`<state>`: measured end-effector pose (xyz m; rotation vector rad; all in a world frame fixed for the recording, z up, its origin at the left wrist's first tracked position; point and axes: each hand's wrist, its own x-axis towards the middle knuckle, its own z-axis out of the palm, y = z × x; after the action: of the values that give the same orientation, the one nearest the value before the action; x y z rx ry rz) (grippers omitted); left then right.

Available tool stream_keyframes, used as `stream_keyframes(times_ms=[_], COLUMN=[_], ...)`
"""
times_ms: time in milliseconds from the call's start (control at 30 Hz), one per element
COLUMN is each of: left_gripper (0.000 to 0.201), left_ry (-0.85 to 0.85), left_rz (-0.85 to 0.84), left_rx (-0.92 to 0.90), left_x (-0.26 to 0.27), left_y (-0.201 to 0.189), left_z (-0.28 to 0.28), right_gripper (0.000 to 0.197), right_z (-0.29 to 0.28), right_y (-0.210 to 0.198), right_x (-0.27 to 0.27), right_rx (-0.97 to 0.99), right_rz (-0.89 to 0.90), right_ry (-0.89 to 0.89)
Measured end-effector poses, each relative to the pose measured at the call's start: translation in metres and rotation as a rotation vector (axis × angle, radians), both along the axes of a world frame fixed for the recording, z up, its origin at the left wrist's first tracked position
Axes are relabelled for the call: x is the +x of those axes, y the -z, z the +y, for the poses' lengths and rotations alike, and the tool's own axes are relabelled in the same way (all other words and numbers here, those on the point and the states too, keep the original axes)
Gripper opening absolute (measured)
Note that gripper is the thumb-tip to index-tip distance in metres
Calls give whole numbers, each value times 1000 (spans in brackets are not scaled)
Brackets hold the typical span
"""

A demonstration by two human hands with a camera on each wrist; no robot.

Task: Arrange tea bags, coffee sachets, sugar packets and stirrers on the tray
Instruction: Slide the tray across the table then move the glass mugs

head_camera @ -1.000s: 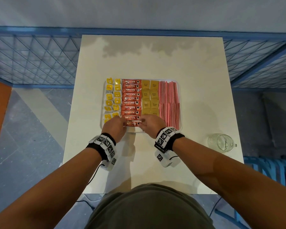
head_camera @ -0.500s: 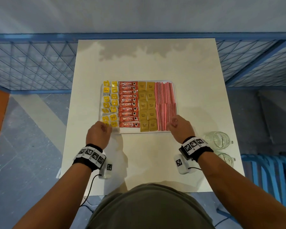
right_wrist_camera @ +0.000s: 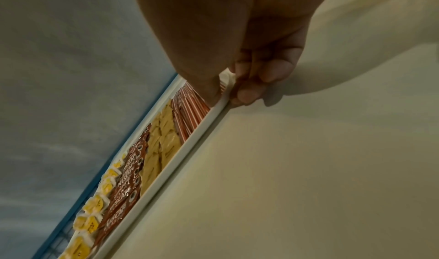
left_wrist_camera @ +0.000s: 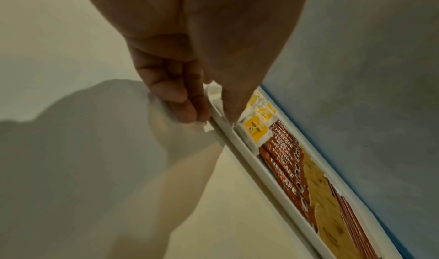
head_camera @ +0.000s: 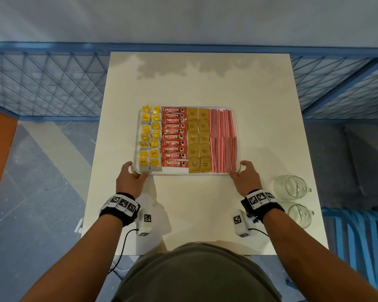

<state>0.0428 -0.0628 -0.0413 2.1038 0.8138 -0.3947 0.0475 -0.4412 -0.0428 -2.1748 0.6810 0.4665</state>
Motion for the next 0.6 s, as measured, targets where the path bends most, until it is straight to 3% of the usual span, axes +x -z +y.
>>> stream_keyframes(times_ms=[267,400,600], left_gripper=[71,68,38], left_ry=[31,59,250], left_rz=[-59,-63,-82], left_rx=[11,41,223], left_x=[3,11,27], left_y=[4,7,6], left_z=[-5,0,11], right_gripper=[71,62,51], right_z=[8,11,9], right_y=[6,-1,2], right_x=[4,11,25], right_rx=[-16,-31,-166], right_rz=[-28,-58,-88], right_ry=[-41,-79,-204])
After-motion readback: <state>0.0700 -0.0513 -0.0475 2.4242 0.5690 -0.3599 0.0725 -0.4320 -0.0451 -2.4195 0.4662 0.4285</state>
